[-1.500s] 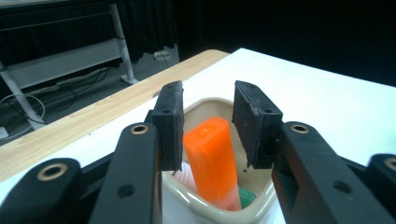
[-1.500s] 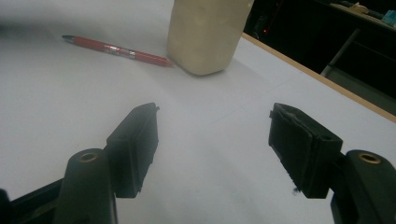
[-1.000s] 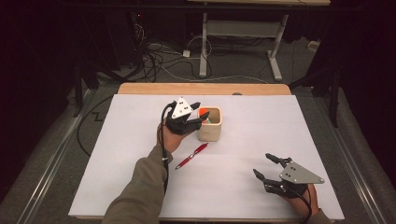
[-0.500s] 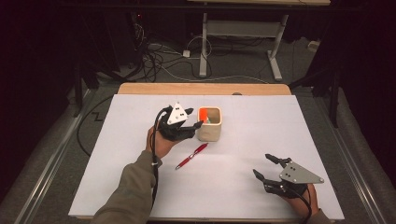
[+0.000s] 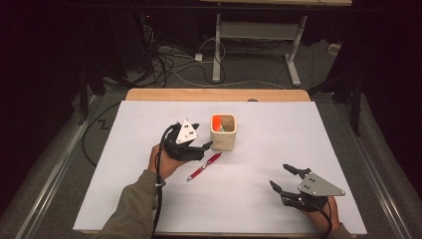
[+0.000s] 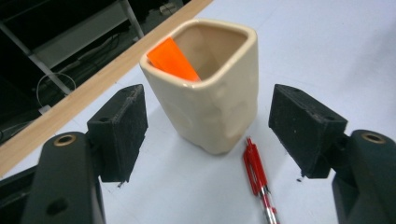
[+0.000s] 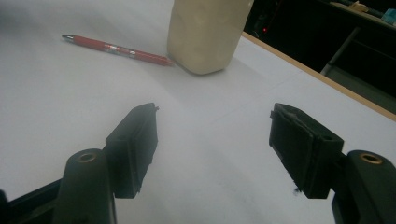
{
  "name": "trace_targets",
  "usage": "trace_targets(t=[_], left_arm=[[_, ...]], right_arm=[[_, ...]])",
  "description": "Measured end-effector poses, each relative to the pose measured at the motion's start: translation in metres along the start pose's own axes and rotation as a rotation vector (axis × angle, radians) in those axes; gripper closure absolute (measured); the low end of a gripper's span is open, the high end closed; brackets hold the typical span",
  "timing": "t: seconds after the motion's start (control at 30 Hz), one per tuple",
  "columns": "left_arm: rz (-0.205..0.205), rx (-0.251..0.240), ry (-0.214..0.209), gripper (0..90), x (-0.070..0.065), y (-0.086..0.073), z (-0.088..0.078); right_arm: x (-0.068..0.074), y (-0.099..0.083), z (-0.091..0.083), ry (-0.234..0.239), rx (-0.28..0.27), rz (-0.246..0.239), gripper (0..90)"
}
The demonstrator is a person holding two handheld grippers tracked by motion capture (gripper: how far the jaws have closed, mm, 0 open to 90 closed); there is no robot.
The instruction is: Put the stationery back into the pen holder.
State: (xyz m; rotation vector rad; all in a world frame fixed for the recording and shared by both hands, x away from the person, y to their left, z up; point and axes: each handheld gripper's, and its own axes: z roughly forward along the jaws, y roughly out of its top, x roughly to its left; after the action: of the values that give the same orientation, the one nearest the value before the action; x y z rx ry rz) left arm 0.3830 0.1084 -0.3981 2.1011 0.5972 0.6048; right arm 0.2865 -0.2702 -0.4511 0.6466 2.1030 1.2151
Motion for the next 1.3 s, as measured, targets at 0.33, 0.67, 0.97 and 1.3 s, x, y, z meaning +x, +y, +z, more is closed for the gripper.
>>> trace_targets(t=[0.33, 0.67, 0.97, 1.3], left_arm=[[-0.015, 0.071, -0.025, 24.5, -0.009, -0.016, -0.007], [-0.021, 0.200, -0.077, 24.5, -0.020, -0.027, -0.005], [-0.084, 0.394, -0.169, 27.5, -0.022, -0.028, 0.011], [-0.115, 0.604, -0.244, 43.1, -0.015, -0.023, 0.046]], right_arm=[[0.001, 0.000, 0.001, -0.002, 0.007, 0.003, 32.2], [0.002, -0.001, 0.003, 0.004, 0.022, -0.002, 32.2], [0.002, -0.003, 0.005, 0.001, 0.048, 0.009, 31.3], [0.002, -0.003, 0.008, 0.010, 0.079, 0.011, 30.8]])
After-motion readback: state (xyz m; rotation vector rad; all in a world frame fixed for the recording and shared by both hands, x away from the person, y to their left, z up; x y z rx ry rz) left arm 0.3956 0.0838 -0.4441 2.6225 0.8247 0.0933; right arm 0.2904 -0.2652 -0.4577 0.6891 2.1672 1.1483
